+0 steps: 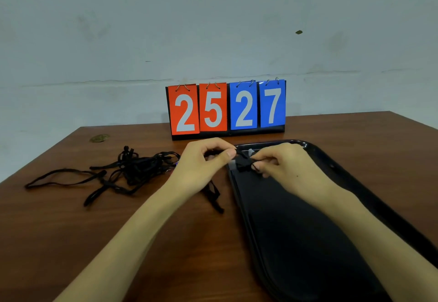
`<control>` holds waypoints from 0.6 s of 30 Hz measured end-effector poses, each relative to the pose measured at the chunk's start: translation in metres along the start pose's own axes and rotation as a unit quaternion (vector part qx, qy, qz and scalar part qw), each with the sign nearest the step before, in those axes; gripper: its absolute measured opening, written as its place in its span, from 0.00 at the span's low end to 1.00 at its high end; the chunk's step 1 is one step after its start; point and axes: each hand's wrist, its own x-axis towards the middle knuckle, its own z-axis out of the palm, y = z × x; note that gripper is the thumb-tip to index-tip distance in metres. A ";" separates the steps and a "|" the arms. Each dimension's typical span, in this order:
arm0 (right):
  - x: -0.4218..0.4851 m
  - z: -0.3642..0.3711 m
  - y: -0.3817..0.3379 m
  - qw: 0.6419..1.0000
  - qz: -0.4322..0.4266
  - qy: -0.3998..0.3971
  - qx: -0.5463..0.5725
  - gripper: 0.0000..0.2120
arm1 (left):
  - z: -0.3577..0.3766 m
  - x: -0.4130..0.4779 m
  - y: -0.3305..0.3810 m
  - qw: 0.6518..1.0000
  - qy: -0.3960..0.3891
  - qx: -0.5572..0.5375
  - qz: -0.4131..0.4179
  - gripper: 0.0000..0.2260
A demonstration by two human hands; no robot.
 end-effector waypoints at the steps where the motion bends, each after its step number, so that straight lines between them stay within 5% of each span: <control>1: -0.001 0.000 -0.002 1.000 -0.009 -0.014 0.019 0.06 | 0.000 0.000 -0.001 1.000 0.003 -0.006 0.004 0.07; 11: -0.008 0.005 -0.017 0.980 -0.060 -0.023 0.190 0.07 | 0.000 0.002 -0.008 0.991 0.005 -0.117 -0.072 0.08; 18: -0.006 0.002 -0.015 0.941 -0.029 0.055 0.333 0.07 | 0.014 -0.004 -0.003 0.958 -0.106 -0.221 -0.146 0.12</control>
